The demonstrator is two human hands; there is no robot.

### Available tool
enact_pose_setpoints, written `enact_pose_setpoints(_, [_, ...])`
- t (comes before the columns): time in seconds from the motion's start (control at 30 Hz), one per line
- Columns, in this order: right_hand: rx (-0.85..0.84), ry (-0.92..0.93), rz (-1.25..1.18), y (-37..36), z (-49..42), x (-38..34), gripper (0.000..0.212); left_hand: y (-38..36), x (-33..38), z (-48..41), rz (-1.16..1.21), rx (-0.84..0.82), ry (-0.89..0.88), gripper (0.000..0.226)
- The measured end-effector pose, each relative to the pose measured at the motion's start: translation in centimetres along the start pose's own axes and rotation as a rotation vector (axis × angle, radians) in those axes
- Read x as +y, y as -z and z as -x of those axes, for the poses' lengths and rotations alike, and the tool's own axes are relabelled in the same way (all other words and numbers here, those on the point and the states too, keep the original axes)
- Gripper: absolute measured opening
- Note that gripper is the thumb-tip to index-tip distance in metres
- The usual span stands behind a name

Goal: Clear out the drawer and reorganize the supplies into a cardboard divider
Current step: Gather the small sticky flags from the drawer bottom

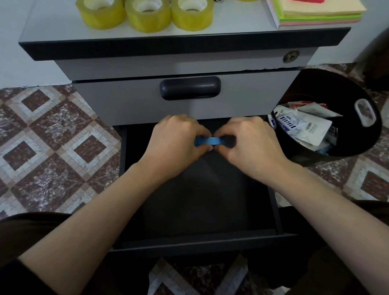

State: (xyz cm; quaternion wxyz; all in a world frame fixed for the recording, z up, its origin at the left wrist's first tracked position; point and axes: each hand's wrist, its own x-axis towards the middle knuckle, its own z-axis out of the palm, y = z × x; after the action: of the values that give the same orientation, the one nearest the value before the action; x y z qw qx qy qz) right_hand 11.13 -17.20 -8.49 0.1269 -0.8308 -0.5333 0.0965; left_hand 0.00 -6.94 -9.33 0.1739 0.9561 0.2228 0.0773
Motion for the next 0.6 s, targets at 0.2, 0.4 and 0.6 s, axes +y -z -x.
enact_pose_setpoints(0.2, [0.004,-0.005,-0.002,0.11,-0.10,0.04,0.025,0.17,-0.04,-0.03,-0.007,0.021,-0.012,0.028])
enact_pose_setpoints(0.4, [-0.006,0.005,0.009,-0.03,-0.09,0.09,0.027,-0.01,-0.11,-0.06,0.002,0.033,-0.035,0.024])
enact_pose_setpoints(0.6, [-0.015,-0.004,0.021,-0.08,-0.18,0.21,0.027,0.26,0.03,-0.18,-0.035,-0.001,-0.008,0.034])
